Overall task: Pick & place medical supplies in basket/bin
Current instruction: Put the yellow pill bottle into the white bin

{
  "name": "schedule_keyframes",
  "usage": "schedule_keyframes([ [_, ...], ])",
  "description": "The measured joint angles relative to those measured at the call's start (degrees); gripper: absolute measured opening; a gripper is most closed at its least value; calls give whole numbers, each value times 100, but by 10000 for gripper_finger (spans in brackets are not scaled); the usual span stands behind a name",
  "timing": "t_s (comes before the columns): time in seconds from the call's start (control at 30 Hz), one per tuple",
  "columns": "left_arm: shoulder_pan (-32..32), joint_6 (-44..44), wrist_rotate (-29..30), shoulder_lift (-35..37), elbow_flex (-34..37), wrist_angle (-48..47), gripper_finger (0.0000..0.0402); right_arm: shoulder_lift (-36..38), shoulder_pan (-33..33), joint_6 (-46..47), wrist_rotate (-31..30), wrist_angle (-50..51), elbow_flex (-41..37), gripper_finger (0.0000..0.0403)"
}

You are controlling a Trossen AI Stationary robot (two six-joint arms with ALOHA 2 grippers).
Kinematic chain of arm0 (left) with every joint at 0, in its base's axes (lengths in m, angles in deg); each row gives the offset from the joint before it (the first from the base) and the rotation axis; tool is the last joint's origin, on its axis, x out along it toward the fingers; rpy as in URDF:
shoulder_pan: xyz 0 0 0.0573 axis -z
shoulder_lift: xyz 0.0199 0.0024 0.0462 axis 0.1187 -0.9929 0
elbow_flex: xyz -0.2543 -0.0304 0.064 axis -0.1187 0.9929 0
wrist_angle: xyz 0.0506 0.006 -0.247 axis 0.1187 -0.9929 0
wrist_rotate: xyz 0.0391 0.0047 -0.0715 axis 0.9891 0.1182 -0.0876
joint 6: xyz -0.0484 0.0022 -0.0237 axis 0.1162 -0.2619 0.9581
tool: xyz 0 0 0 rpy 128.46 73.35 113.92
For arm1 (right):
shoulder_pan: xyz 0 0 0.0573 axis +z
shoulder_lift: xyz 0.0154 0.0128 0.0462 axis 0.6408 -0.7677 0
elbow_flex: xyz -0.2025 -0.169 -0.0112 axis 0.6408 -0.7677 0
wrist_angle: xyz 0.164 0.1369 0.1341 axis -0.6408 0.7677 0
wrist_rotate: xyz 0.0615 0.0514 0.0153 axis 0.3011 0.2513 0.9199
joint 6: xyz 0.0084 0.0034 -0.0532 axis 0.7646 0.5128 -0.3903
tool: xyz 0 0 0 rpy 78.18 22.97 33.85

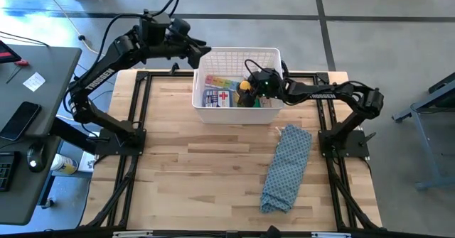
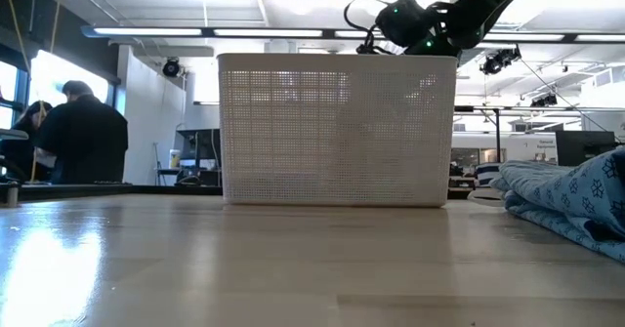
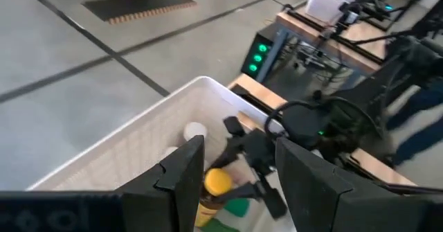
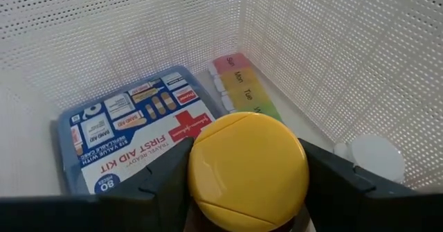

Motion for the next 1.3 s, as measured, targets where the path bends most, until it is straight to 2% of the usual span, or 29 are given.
schedule_keyframes([
  [0.23, 0, 177, -583, 2, 0, -134, 211, -10, -2, -115, -63, 9, -7, 221],
  [0.37, 2, 183, -794, 79, -3, -150, 211, -11, -4, -52, -634, 32, -10, 219],
  [0.43, 39, 183, -803, 140, -13, -155, 211, -11, -9, -52, -843, 61, -11, 216],
  [0.73, 231, 341, -890, 142, -20, -370, 211, -16, 89, 316, -604, 112, -9, 219],
  [1.0, 637, 430, -808, 140, -20, -412, 211, -45, 396, 433, -653, 182, -9, 219],
  [1.3, 638, 423, -696, 136, -20, -372, 211, -240, 409, 418, -699, 208, 15, 220],
])
